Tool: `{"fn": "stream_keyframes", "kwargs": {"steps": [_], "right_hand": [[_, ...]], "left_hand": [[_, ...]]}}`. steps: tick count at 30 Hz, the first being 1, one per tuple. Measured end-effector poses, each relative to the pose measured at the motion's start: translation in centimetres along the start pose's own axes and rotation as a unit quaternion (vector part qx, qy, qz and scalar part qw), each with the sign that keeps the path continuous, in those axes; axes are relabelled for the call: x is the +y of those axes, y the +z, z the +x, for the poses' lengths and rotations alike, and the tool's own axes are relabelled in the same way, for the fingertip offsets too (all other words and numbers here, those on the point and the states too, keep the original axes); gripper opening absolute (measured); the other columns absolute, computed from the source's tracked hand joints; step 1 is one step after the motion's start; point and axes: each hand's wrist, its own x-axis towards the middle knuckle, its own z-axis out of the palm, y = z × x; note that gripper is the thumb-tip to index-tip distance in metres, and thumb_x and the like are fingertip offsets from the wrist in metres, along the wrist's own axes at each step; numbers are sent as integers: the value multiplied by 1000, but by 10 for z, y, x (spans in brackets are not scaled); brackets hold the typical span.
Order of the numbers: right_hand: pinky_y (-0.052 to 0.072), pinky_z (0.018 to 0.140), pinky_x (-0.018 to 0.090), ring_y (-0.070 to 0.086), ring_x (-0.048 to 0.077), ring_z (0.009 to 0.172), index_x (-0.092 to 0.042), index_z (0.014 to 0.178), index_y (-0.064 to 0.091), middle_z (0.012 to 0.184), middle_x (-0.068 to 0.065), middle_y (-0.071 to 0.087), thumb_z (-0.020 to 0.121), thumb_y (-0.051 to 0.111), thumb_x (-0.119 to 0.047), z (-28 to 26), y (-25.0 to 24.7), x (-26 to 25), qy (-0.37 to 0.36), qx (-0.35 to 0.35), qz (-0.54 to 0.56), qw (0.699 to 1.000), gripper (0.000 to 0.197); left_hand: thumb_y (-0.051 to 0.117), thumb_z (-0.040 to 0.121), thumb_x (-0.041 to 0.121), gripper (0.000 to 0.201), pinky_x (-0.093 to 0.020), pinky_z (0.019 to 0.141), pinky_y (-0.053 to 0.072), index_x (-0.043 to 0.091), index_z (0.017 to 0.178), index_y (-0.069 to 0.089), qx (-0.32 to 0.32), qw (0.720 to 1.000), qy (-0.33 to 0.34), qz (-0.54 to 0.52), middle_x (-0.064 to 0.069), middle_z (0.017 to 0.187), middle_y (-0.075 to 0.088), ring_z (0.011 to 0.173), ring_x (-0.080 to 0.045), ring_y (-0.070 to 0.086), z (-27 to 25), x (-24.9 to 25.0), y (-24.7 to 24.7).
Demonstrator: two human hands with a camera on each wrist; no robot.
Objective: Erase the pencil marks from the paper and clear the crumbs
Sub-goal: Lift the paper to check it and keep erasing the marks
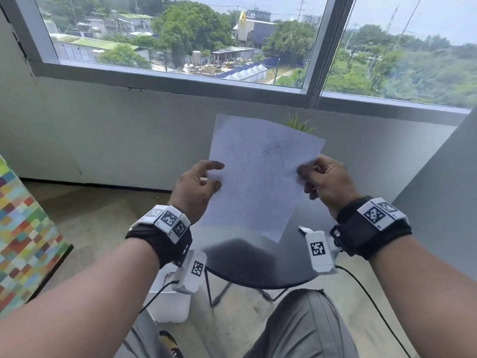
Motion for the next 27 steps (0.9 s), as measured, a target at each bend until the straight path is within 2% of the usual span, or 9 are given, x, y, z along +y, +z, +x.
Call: {"fn": "stream_keyframes", "kwargs": {"steps": [4, 7, 9, 11, 13, 18, 21, 24, 27], "right_hand": [[39, 44, 27, 52, 16, 50, -23, 87, 54, 76, 6, 57, 91, 65, -22, 4, -8, 27, 69, -26, -19, 997, 12], [44, 48, 28, 54, 20, 57, -23, 103, 56, 86, 9, 64, 93, 60, -32, -1, -10, 67, 158, -81, -121, 977, 13], [47, 58, 29, 60, 22, 67, -21, 112, 58, 91, 7, 67, 92, 59, -34, -9, -8, 98, 199, -145, -259, 934, 24], [45, 76, 28, 63, 25, 95, -23, 123, 55, 112, 5, 67, 90, 60, -38, -18, -6, 122, 187, -201, -423, 863, 37], [39, 85, 28, 56, 26, 115, -24, 127, 52, 129, 3, 61, 90, 59, -36, -24, -5, 135, 181, -215, -475, 834, 40], [40, 82, 31, 56, 31, 110, -21, 117, 52, 123, 11, 61, 89, 58, -29, -15, -11, 150, 215, -180, -466, 839, 30], [40, 75, 31, 54, 27, 94, -21, 101, 57, 113, 9, 64, 87, 61, -31, -5, -15, 149, 223, -192, -488, 822, 19], [46, 77, 32, 56, 25, 87, -27, 92, 59, 111, 5, 57, 82, 63, -34, 0, -12, 137, 211, -192, -505, 814, 12], [50, 75, 33, 63, 22, 82, -21, 93, 61, 103, 6, 64, 85, 62, -26, -5, 15, 108, 187, -204, -391, 878, 10]], "left_hand": [[61, 78, 18, 43, -43, 82, 57, 49, 107, 65, -18, 996, -54, 67, -3, 92, 63, 86, -26, 65, 11, -20, 9], [57, 83, 7, 47, -29, 76, 50, 41, 115, 64, -41, 982, -105, 152, 4, 86, 56, 94, -29, 62, 11, -42, 18], [55, 87, 8, 45, -28, 81, 48, 35, 123, 62, -66, 968, -138, 197, 3, 96, 55, 101, -28, 60, 8, -56, 24], [53, 89, 7, 48, -26, 89, 46, 34, 128, 60, -92, 956, -159, 230, -1, 115, 57, 110, -25, 57, 4, -69, 30], [52, 90, 5, 52, -26, 94, 43, 35, 132, 56, -121, 940, -166, 274, -2, 130, 56, 117, -25, 54, 2, -82, 35], [63, 91, 22, 47, -32, 104, 40, 34, 134, 53, -169, 902, -146, 370, -1, 145, 37, 129, -25, 43, 0, -98, 34], [67, 86, 43, 62, -42, 114, 31, 40, 143, 42, -216, 864, -92, 446, 4, 160, 12, 146, -23, 16, -2, -99, 31], [63, 81, 63, 81, -47, 119, 21, 43, 150, 26, -302, 815, -54, 492, 9, 165, 1, 151, -19, 1, -5, -103, 31], [57, 74, 79, 97, -51, 120, 11, 42, 153, 15, -328, 798, -45, 504, 8, 165, 1, 152, -16, -5, -10, -109, 35]]}}
